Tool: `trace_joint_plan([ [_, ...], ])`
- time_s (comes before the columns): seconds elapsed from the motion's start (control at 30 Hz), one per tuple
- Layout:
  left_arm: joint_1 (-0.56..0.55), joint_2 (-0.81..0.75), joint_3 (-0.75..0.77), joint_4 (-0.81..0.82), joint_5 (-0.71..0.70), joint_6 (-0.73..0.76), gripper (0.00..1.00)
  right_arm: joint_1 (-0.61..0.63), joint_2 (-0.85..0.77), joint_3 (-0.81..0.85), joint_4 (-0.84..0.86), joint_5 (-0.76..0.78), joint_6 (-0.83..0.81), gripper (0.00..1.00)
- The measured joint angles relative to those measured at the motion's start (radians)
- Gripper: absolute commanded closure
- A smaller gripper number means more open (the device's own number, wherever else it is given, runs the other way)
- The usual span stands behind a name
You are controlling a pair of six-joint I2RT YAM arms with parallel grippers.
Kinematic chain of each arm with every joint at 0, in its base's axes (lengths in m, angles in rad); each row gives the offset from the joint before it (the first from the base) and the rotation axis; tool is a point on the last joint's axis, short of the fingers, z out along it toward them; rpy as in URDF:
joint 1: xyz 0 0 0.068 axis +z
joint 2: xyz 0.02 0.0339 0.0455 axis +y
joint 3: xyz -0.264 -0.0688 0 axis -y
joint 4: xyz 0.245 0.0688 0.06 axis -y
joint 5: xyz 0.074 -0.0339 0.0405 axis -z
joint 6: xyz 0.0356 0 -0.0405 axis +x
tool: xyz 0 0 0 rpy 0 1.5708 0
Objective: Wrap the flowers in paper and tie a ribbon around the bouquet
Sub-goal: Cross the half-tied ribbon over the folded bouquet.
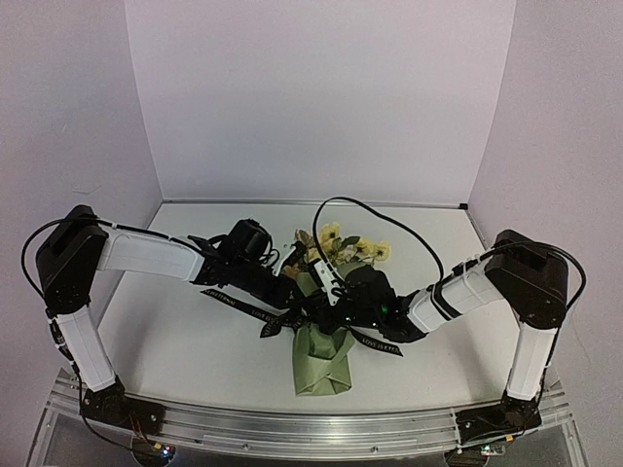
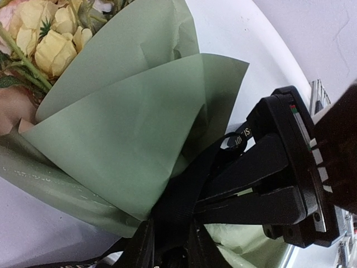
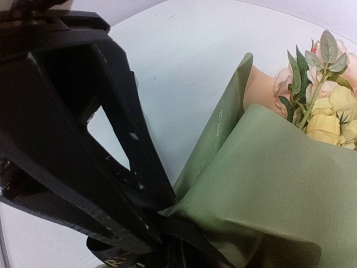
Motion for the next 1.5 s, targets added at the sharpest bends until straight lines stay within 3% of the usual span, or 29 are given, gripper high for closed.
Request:
trace_joint_plan([
  [0.13,0.0,0.0,0.0,-0.006,-0.001,-0.002,0.94,0.0,0.0,0.0,0.001,0.005,0.0,1.0],
  [0.27,0.0,0.0,0.001,-0.008,-0.007,-0.002,0.96,0.0,0.0,0.0,0.001,0.008,0.0,1.0],
  [0.77,-0.001,-0.072,-0.023,0.025,-0.008,-0.005,0.96,0.002,0.0,-0.008,0.006,0.036,-0.004,1.0],
  [1.5,-0.022,-0.035,-0.037,0.054,0.046,-0.012,0.97,0.006,0.029,0.032,0.005,0.152,-0.06,1.0],
])
